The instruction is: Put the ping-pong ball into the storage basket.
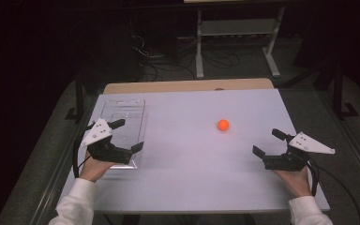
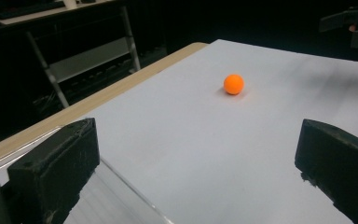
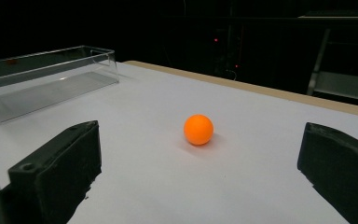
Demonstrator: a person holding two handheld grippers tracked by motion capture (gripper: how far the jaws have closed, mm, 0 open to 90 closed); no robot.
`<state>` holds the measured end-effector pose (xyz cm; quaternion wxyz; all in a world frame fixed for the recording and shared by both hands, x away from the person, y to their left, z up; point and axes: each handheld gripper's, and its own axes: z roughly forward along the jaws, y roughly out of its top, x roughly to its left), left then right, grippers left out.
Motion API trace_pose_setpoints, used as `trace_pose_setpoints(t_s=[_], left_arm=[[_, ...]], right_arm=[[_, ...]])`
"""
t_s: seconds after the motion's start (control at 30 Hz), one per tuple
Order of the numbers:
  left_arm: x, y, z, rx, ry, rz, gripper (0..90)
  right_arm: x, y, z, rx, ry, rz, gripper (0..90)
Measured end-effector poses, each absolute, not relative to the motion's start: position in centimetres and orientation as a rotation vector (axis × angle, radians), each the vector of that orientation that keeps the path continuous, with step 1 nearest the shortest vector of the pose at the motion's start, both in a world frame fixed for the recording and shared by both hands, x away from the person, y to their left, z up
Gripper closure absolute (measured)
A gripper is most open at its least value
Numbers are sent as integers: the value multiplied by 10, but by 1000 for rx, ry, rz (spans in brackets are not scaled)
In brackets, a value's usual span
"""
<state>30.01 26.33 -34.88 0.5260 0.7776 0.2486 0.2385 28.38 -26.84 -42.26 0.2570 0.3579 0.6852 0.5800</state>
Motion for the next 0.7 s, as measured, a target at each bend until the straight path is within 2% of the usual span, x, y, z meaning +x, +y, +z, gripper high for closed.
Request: trace_pose_setpoints(t_s=[0.7], left_arm=[[320,231,-333,1971,497,524,0]], right_arm=[[284,-267,-423,966,1871,1571,0]])
